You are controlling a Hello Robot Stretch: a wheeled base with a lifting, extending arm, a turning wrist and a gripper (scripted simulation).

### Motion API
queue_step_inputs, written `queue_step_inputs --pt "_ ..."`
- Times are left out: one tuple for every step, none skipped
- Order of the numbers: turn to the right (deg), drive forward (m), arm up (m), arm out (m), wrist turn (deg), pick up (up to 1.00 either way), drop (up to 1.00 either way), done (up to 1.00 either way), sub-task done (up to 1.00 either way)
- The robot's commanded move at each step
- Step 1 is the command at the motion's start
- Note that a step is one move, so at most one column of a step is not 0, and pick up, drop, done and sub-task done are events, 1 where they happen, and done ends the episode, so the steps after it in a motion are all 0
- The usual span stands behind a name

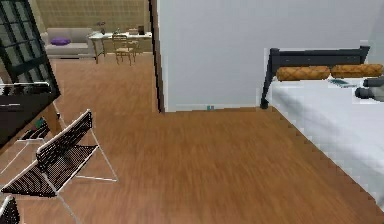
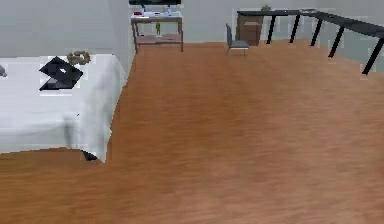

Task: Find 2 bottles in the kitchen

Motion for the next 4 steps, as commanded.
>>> queue_step_inputs --pt "45.0 0.00 0.00 0.00 0.0 0.00 0.00 0.00 0.00" --pt "9.0 0.00 0.00 0.00 0.0 0.00 0.00 0.00 0.00" --pt "0.0 0.15 0.00 0.00 0.0 0.00 0.00 0.00 0.00" --pt "-45.0 0.00 0.00 0.00 0.0 0.00 0.00 0.00 0.00"
